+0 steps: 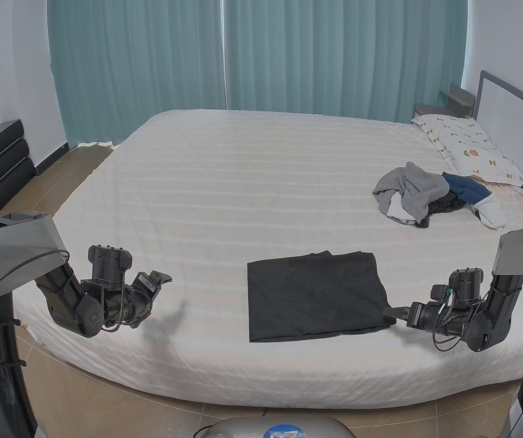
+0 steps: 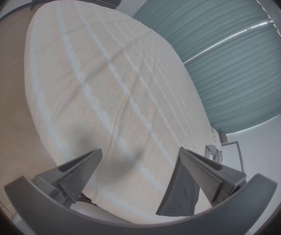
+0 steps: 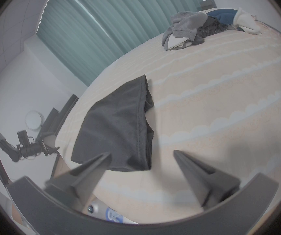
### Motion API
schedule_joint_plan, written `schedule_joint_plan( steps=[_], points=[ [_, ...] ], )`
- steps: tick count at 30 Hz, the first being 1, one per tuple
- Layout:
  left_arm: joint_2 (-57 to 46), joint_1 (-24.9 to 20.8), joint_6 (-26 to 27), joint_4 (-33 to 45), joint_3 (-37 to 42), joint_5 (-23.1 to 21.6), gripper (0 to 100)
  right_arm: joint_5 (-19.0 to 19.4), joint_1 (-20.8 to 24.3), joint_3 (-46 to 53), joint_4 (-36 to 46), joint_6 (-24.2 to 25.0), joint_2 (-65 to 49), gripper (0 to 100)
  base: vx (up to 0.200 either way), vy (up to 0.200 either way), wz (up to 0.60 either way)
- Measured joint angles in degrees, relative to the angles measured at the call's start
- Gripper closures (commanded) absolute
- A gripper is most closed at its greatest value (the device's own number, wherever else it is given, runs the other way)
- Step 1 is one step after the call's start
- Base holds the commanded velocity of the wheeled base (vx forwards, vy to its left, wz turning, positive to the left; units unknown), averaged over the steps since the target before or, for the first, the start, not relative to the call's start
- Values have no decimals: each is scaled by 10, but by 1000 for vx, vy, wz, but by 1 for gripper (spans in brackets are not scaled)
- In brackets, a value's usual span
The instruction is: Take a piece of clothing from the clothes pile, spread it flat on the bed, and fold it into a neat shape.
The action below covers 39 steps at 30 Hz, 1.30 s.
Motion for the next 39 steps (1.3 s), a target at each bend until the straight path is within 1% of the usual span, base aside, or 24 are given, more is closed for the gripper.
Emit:
schedule_joint_plan(
  steps=[7,14,17,20,25,39],
  points=[
    [0,0,-2,2,-7,-5,0,2,-4,-40,3,116,-11,0,0,0,0],
    [0,-7,-5,6,-20,-7,0,4,-12,-96,5,209,10,0,0,-200,0],
    [1,-13,-6,6,-25,-6,0,9,-14,-117,7,258,21,0,0,-200,0],
    [2,-19,-6,7,-29,-4,0,14,-15,-130,4,271,29,0,0,-200,0],
    [4,-22,-6,6,-32,-2,0,14,-16,-135,0,272,38,0,0,-200,0],
    [7,-23,-5,3,-31,0,0,13,-15,-137,-1,272,45,0,0,0,0]
  ],
)
